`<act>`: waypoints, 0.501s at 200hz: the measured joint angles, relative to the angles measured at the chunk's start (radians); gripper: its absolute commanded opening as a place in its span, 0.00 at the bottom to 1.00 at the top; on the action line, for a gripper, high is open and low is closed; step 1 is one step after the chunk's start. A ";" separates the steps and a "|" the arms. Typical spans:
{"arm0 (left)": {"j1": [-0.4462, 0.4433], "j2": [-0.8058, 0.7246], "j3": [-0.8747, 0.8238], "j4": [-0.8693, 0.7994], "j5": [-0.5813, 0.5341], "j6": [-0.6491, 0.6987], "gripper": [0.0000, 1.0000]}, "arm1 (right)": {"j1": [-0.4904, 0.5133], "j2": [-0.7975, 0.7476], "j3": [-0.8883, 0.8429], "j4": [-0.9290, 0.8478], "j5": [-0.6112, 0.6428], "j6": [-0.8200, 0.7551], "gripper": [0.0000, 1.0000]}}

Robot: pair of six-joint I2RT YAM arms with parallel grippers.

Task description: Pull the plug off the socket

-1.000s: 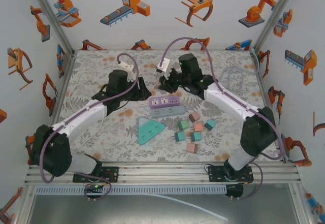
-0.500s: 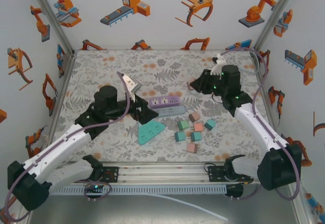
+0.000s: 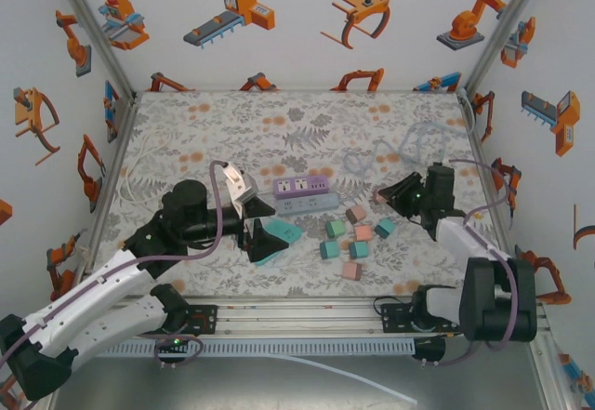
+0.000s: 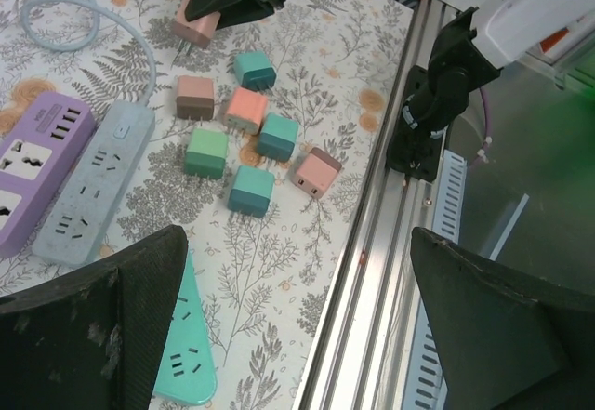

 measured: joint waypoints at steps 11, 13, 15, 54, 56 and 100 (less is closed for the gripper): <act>0.000 0.000 -0.005 0.000 -0.004 0.000 0.97 | 0.000 0.051 0.000 0.028 -0.012 0.005 0.21; -0.001 0.000 -0.006 0.000 -0.005 0.000 0.97 | 0.000 0.058 0.000 0.032 -0.014 0.006 0.22; -0.001 0.000 -0.006 0.000 -0.006 0.000 0.97 | 0.000 0.064 0.000 0.035 -0.015 0.006 0.22; -0.001 0.000 -0.011 -0.007 -0.050 0.000 0.97 | 0.000 0.108 0.000 0.079 -0.028 0.003 0.47; -0.001 0.000 -0.011 -0.007 -0.053 0.000 0.97 | 0.000 0.108 0.000 0.079 -0.025 -0.003 0.48; -0.001 0.001 -0.014 -0.018 -0.159 -0.001 0.97 | 0.000 0.050 0.000 -0.031 0.040 -0.053 0.58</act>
